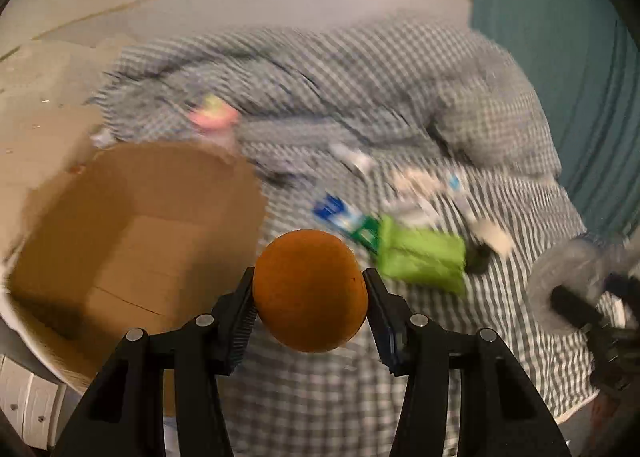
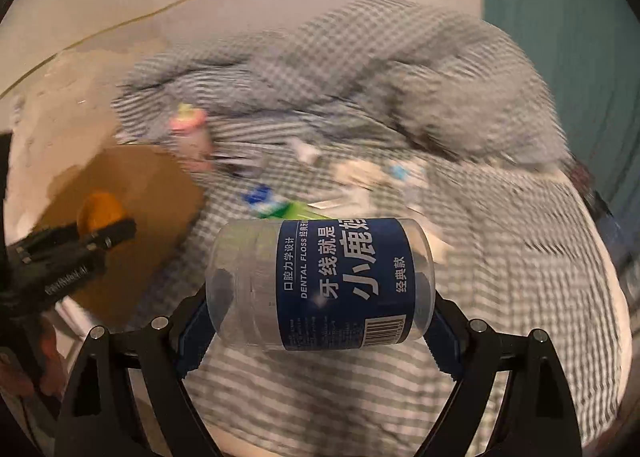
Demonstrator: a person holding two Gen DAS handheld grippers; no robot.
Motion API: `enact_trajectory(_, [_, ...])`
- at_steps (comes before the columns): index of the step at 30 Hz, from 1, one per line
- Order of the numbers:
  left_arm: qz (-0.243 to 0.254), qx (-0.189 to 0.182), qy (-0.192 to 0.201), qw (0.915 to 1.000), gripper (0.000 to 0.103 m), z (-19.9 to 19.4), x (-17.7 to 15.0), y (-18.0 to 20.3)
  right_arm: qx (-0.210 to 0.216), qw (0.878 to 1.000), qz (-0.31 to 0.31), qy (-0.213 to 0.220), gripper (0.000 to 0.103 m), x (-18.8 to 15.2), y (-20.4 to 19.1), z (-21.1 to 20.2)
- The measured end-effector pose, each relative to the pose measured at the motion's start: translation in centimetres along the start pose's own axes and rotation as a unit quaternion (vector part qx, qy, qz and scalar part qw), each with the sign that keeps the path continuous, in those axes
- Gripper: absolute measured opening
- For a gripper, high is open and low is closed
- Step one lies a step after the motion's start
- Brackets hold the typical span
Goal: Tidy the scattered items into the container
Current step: 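Grasp the orange with the left tool while the right tool holds the blue-labelled bottle, then drop the orange and bottle into the cardboard box with both tools, then grasp the green wipes pack with the left tool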
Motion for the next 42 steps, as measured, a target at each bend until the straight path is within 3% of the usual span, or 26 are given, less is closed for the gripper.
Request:
enact_trajectory(4, [-0.037, 0.042, 0.009, 0.9984, 0.053, -1.4, 1.5, -6.9, 0.052, 0.998, -0.046, 0.009, 0.088, 2.9, -7.8, 1.3])
enact_trajectory(8, [-0.075, 0.112, -0.003, 0.9909, 0.053, -0.9, 1.1, -14.4, 0.126, 0.989, -0.072, 0.007, 0.088, 6.0, -15.4, 3.5])
enact_trajectory(12, [-0.100, 0.129, -0.024, 0.9863, 0.054, 1.3, -0.1, -18.7, 0.175, 0.982, -0.075, -0.008, 0.089, 8.5, -21.8, 6.6])
enact_trajectory(13, [-0.109, 0.126, -0.029, 0.9856, 0.059, 1.8, -0.4, -19.4, 0.177, 0.981, -0.072, -0.008, 0.089, 9.0, -22.8, 7.6])
enact_trajectory(16, [-0.127, 0.110, -0.031, 0.9853, 0.094, 2.0, -1.1, -20.3, 0.156, 0.985, -0.070, -0.023, 0.098, 10.0, -24.8, 10.4])
enact_trajectory(18, [-0.133, 0.105, -0.023, 0.9853, 0.097, 1.7, -1.4, -20.4, 0.117, 0.990, -0.072, -0.028, 0.100, 10.1, -25.0, 11.2])
enact_trajectory(23, [-0.135, 0.090, -0.033, 0.9861, 0.099, 2.4, -2.0, -19.1, 0.121, 0.991, -0.041, -0.038, 0.100, 8.8, -21.8, 11.1])
enact_trajectory(28, [-0.133, 0.068, -0.039, 0.9880, 0.099, 2.6, -2.1, -15.6, 0.057, 0.997, -0.006, -0.044, 0.100, 6.3, -14.0, 8.5])
enact_trajectory(35, [-0.106, 0.008, -0.031, 0.9938, 0.100, 1.9, -1.7, -6.8, -0.045, 0.993, 0.091, -0.053, 0.100, -0.9, 1.5, 4.2])
enact_trajectory(42, [-0.046, -0.057, -0.048, 0.9961, 0.100, 2.4, -3.4, 4.2, -0.069, 0.986, 0.148, -0.033, 0.100, -3.9, 10.2, -0.1])
Point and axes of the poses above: each gripper's, at about its wrist camera, not at the fingertips, and z roughly the way its jaws point, y to its right, x to its top, the point moved 4 cm from there along z, roughly the way its jaws point, and after that the axes turned 6 degrees about y, right-handed, at the moved point
